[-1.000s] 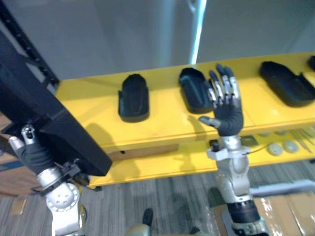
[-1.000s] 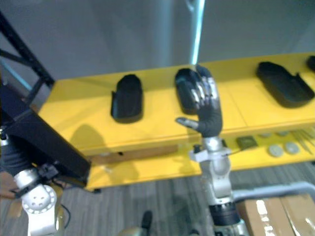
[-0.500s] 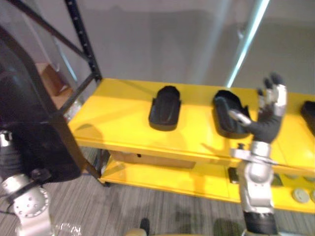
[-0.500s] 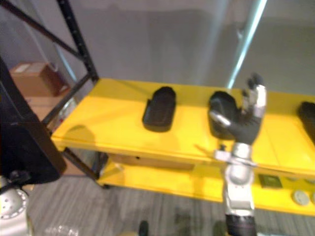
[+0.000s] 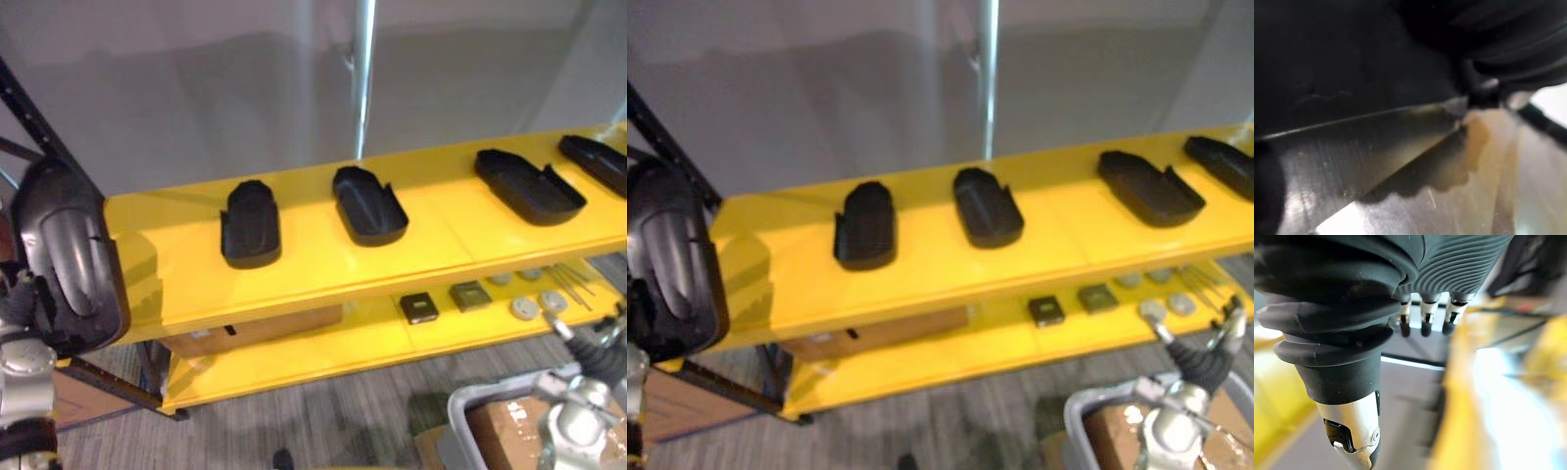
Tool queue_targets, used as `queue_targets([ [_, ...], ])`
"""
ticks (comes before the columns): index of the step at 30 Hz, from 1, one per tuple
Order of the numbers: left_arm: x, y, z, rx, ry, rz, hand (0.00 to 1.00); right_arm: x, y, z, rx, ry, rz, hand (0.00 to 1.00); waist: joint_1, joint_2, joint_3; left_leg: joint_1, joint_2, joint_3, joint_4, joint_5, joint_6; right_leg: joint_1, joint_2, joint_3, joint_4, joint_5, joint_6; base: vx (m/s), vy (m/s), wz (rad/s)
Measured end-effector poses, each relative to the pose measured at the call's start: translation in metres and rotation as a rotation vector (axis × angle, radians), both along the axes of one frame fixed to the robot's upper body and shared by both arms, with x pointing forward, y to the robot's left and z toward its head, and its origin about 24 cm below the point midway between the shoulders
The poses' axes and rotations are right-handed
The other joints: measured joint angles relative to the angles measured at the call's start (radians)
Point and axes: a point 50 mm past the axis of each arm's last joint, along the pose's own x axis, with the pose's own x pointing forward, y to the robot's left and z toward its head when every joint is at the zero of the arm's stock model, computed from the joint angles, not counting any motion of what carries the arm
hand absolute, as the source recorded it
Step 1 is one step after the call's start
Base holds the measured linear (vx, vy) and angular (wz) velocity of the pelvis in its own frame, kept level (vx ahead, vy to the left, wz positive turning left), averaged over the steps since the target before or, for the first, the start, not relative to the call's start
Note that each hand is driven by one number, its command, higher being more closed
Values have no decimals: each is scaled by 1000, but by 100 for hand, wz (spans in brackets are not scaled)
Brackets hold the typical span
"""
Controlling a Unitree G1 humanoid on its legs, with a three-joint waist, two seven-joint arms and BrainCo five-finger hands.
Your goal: Walk over and take plastic housings, then place them on the shelf
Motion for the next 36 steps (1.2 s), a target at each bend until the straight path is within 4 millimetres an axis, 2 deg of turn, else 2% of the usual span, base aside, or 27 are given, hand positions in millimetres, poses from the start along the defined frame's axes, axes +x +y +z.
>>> queue_targets([
  [1, 11, -3, 4, -9, 20, -16, 100, -8, 0, -17, 37, 76, -2, 0, -2, 2, 18, 5, -1, 2, 0, 1, 0, 3, -1, 1, 0, 0, -1, 57, 10, -4],
  [5, 31, -11, 18, -5, 37, -32, 100, -29, 11, -48, 164, 186, -24, 0, -4, 22, 50, 4, -1, 3, 0, 1, 0, 3, -1, 2, 0, -4, -3, 23, 4, -1],
  [9, 40, -10, 35, 103, 137, -27, 100, -37, 25, -68, 227, 300, 23, 0, -9, 38, 72, 5, 0, 3, 0, 0, -1, 3, 1, 0, 2, -9, -3, 0, 0, 0],
  [12, 36, 0, 37, 114, 223, 32, 100, -40, 32, -77, 264, 351, 24, 0, -25, 37, 84, 6, 1, 3, 0, 0, -2, 4, 2, -1, 2, -11, -4, 10, 0, 1],
  [15, 32, 4, 30, 85, 281, 72, 100, -49, 32, -85, 303, 371, -20, 0, -31, 29, 96, 5, 1, 5, 0, 0, -2, 4, 2, -1, 0, -11, -4, 0, 0, 0],
  [24, 28, 8, 24, 49, 320, 115, 100, -53, 32, -87, 353, 343, -78, 0, -31, 15, 165, 2, -1, 6, 0, -1, -3, 0, 0, 1, 1, -12, -6, 0, 0, 0],
  [27, 28, 7, 23, 62, 318, 120, 100, -48, 32, -83, 299, 342, 0, 0, -31, 19, 188, -4, -1, 6, 1, -1, -3, -6, 0, 1, 1, -12, -6, 2, 3, 1],
  [28, 30, 5, 22, 75, 317, 121, 100, -38, 37, -75, 224, 335, 125, 0, -32, 23, 193, -28, 0, 2, 1, 1, -4, -35, 1, 3, 13, -11, -5, 12, 9, 6],
  [31, 37, -2, 26, 101, 304, 96, 100, -13, 55, -59, 123, 298, 388, 0, -37, 15, 209, -53, 1, -10, 2, 10, -4, -59, 3, 2, 26, -11, -5, 13, 2, 14],
  [33, 48, -11, 33, 124, 272, 67, 100, 6, 77, -48, 68, 261, 606, 0, -34, 4, 215, -71, 0, -36, 6, 18, -4, -72, 6, -1, 44, -14, -11, 17, -2, 31],
  [36, 64, -22, 50, 167, 208, 17, 100, 28, 110, -45, 69, 223, 779, 0, -18, -13, 232, -88, 0, -75, 7, 27, -5, -87, 10, -4, 82, -31, -37, -6, -5, 40],
])
